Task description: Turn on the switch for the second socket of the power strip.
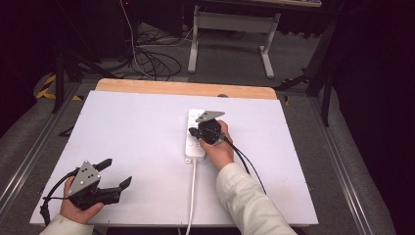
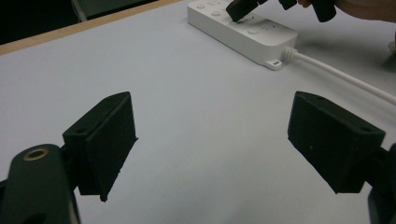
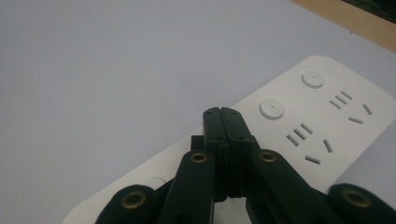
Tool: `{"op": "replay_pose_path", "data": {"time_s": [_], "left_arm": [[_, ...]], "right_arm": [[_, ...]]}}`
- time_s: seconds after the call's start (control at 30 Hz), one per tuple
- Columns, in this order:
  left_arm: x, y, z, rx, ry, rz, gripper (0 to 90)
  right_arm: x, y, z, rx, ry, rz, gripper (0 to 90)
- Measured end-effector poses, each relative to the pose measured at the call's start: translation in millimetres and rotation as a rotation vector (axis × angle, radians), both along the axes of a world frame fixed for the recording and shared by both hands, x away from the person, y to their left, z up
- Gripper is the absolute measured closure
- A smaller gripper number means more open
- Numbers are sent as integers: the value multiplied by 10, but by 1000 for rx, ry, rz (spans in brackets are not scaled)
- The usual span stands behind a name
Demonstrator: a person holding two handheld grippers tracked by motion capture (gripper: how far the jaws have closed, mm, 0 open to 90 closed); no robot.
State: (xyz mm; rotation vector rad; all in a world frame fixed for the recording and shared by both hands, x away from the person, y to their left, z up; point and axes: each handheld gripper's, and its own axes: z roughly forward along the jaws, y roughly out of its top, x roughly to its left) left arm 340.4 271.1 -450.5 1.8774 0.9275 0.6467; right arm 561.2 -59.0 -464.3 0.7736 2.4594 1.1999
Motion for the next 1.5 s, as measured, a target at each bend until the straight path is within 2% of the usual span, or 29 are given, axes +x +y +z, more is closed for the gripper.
{"op": "replay_pose_path", "data": {"time_s": [0.37,0.53,1.1,1.5], "left_arm": [[0,-10,-2,-1,2,-1,159],[-1,-11,-1,2,2,0,159],[-2,-24,-3,4,6,-3,159],[-1,-29,-6,7,4,-1,159]], "right_arm": [[-24,30,-8,-16,-4,-24,900],[-53,59,-6,-51,-32,-20,900],[-50,51,-30,-19,2,-59,900],[-48,67,-21,-38,7,-65,900]]}}
